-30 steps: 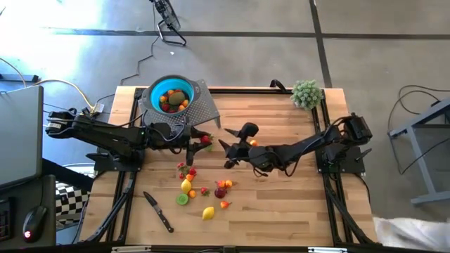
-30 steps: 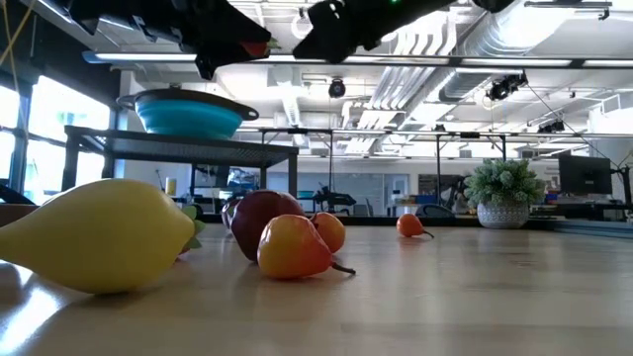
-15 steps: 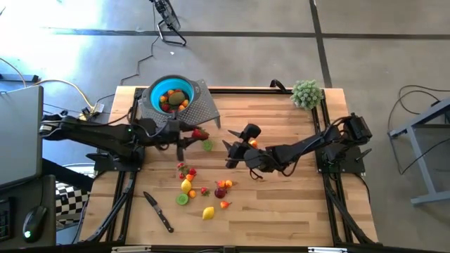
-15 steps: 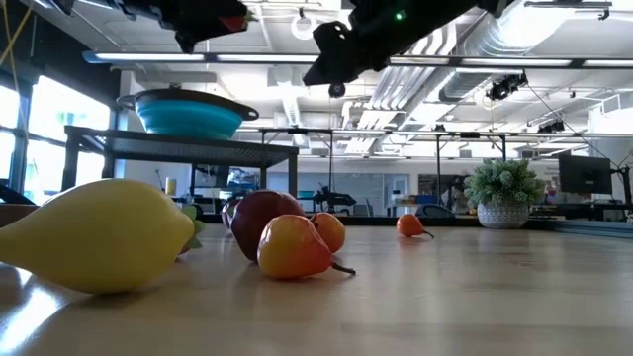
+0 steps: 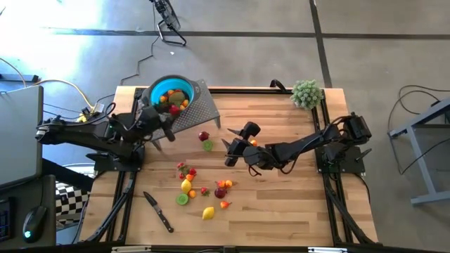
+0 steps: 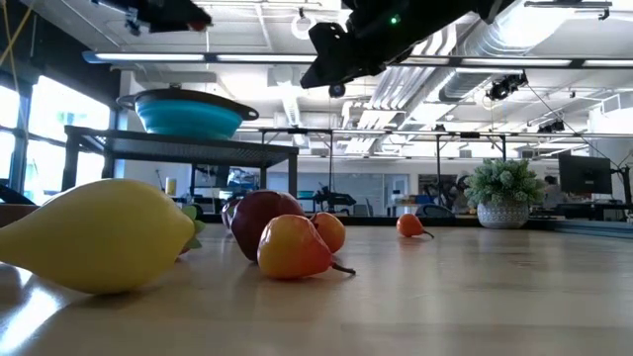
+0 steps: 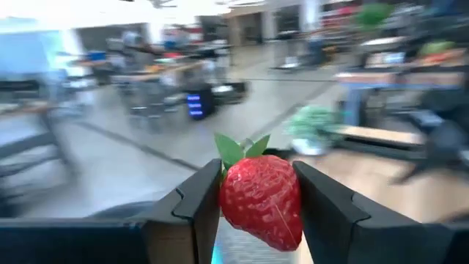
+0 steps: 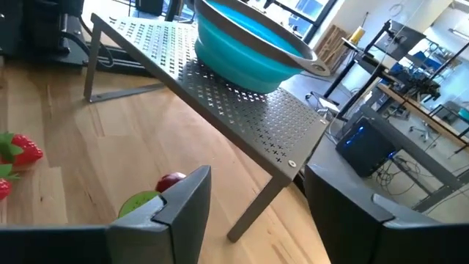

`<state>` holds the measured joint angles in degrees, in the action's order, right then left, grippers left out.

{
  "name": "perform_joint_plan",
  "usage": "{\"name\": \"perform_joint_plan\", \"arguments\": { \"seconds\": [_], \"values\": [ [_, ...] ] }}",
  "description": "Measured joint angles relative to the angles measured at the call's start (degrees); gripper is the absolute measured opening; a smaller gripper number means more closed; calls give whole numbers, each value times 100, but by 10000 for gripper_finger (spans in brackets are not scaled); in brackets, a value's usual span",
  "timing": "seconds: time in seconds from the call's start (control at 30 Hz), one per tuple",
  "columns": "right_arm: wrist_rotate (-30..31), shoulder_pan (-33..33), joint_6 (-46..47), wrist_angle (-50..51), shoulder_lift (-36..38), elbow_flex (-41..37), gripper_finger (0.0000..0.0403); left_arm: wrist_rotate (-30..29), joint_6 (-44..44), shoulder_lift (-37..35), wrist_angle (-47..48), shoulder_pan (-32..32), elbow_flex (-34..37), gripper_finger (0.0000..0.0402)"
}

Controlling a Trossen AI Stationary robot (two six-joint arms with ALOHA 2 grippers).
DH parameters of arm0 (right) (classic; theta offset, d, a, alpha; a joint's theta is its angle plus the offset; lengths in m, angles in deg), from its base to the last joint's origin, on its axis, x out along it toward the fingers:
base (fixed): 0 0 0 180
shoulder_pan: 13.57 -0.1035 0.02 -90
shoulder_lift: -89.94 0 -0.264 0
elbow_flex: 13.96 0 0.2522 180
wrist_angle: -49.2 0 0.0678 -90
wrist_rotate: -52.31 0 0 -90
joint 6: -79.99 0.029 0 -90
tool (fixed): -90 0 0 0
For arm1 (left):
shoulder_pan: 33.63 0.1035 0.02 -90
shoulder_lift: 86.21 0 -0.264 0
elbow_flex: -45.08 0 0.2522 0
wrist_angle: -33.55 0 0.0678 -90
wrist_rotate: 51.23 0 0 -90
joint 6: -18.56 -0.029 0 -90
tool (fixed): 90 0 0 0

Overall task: Pick & Place Fruit
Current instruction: Put the red strawberry into the blue strainer bowl on the shelf

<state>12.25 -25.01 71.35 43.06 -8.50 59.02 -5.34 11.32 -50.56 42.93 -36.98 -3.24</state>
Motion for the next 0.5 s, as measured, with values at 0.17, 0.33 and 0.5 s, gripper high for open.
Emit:
{"name": "perform_joint_plan", "arguments": {
  "seconds": [0.17,0.33,0.5],
  "values": [
    [-187,76,110,0,0,0,210,-776,-7,-25,297,2,0,150],
    [-316,149,202,2,-2,2,210,-798,-31,25,354,23,0,150],
    [-362,148,203,0,-2,4,210,-785,156,23,772,482,0,150]
  ]
}}
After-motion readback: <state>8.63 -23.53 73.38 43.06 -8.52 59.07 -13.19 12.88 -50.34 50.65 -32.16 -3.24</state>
